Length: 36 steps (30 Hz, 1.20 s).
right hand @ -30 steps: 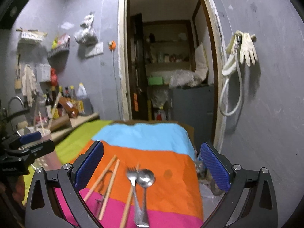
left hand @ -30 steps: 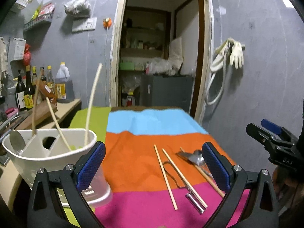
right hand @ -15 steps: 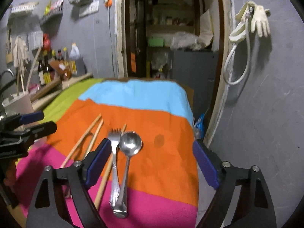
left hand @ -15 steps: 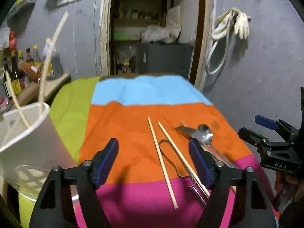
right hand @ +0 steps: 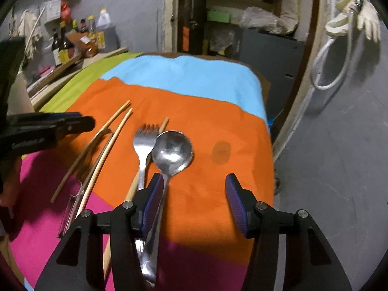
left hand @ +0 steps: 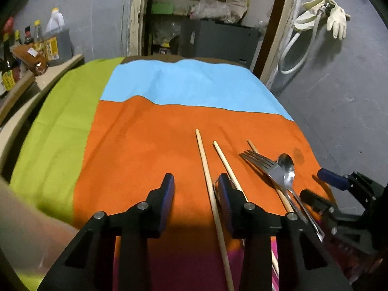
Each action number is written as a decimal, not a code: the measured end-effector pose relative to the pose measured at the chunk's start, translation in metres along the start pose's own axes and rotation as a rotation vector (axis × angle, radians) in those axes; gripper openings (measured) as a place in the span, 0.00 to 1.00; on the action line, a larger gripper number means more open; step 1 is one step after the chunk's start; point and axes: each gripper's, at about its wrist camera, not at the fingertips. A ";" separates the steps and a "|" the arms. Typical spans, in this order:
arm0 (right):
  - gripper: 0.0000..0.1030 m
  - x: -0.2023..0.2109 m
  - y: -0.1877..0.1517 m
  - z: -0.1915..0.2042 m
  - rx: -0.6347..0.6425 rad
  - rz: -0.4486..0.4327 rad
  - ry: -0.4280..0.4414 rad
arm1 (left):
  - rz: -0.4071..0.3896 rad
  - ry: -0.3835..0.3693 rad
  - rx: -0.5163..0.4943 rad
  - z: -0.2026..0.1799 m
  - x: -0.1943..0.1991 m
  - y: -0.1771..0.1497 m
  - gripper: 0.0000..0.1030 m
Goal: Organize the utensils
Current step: 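Move the left tool back down over the remaining chopsticks, then close the left tool on a wooden chopstick while the right tool grips the metal spoon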
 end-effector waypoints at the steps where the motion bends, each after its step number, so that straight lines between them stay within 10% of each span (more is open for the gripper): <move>1: 0.50 -0.002 0.001 0.001 0.007 0.009 0.003 | 0.010 -0.010 0.003 0.001 -0.004 0.002 0.30; 21: 0.50 -0.026 0.017 -0.002 0.011 0.067 0.059 | 0.102 0.004 -0.002 0.001 -0.037 0.022 0.05; 36: 0.50 -0.041 0.029 0.000 -0.010 0.084 0.102 | 0.130 0.040 -0.006 0.000 -0.029 0.014 0.04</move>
Point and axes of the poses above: each gripper's, at about its wrist camera, not at the fingertips, and x roughly against the way its jaws point, z to its left, y to its top, and after that the axes turned 5 degrees about y, right-handed
